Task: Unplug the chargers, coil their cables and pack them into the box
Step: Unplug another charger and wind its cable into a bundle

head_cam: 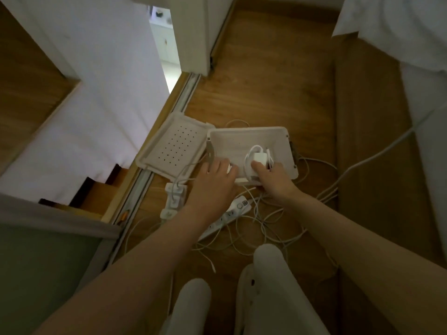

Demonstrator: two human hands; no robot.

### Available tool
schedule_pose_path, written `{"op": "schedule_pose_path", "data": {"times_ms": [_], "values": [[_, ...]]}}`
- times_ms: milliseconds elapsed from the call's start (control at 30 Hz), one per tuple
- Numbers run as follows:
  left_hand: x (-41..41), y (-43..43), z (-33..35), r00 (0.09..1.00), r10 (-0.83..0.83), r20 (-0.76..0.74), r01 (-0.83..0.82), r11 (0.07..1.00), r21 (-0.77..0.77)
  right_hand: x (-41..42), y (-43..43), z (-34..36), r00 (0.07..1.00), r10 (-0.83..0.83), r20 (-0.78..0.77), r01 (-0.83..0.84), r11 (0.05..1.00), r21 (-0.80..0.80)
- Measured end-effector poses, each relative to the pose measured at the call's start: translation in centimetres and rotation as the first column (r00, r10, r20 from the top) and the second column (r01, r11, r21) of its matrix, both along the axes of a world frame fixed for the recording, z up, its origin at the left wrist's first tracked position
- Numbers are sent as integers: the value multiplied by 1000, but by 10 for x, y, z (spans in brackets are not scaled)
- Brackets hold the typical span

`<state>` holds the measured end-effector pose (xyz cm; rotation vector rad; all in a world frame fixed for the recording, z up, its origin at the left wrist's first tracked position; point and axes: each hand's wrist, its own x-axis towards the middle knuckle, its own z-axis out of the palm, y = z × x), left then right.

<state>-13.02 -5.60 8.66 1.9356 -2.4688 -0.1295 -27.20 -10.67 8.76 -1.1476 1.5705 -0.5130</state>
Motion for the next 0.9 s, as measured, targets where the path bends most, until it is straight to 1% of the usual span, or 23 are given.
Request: {"op": "schedule_pose_path", "data": {"times_ms": [100,200,300,433,600,667,800,900], "values": [[14,-20,-41,997,-34,75,25,993,111,-17,-32,-41,986,-4,-168,12,999,50],[22,-39,-77,997,29,67,-39,987,157,-27,-62,-75,957,33,-289,-25,999,32],[27,-56,-110,996,41,73,-52,987,154,-27,-89,-103,944,42,-327,-41,999,9],[26,-67,-131,996,-49,80,38,990,137,-22,-114,-131,913,83,-400,-88,996,8],[25,-72,-145,999,-26,34,23,995,98,-8,-128,-161,815,235,-530,-202,972,120],[25,-75,-147,998,-32,46,27,994,107,-2,-130,-172,796,274,-540,-219,962,165],[21,-79,-146,1000,-7,10,6,995,96,6,-129,-187,770,345,-537,-259,938,232],[20,-78,-147,1000,4,9,-5,994,111,11,-127,-190,712,416,-566,-293,908,299]]}}
